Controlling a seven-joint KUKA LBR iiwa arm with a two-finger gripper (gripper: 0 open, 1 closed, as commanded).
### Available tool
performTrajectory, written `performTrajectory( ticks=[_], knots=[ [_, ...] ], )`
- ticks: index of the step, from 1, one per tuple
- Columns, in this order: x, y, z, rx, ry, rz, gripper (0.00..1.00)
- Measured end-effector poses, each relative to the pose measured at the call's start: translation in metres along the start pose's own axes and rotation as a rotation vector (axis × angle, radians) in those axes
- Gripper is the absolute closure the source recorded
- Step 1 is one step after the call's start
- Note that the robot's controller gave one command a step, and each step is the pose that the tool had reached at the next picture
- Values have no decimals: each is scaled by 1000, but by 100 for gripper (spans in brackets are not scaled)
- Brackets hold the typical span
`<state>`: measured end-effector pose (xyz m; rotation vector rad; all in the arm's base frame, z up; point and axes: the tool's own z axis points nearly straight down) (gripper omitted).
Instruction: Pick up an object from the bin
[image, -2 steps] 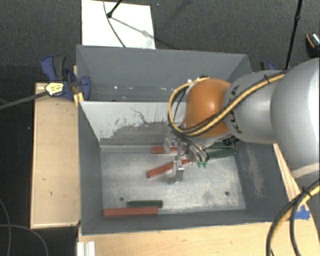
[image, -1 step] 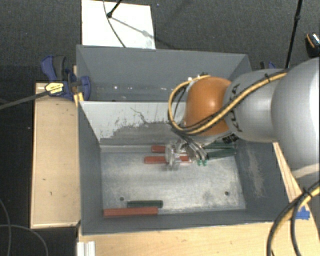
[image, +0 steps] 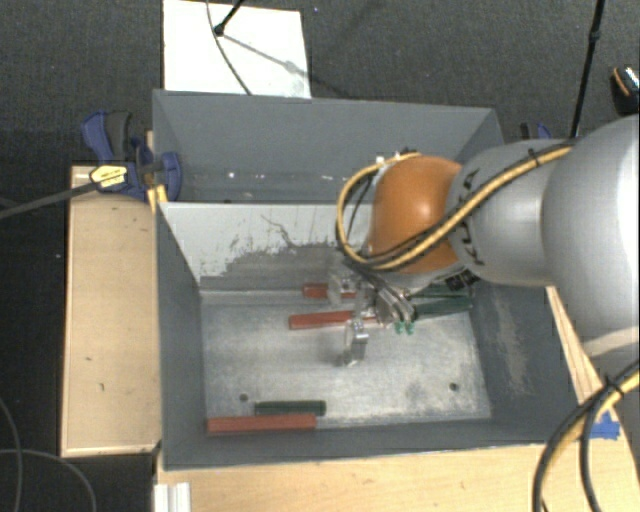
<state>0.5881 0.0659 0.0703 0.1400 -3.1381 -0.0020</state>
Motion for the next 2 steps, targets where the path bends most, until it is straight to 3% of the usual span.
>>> performTrajectory(
  ticks=[1,2],
  knots=[
    [-1,0,-1,0,-2,2,100],
    [7,4,-163,0,-12,49,100]
  ],
)
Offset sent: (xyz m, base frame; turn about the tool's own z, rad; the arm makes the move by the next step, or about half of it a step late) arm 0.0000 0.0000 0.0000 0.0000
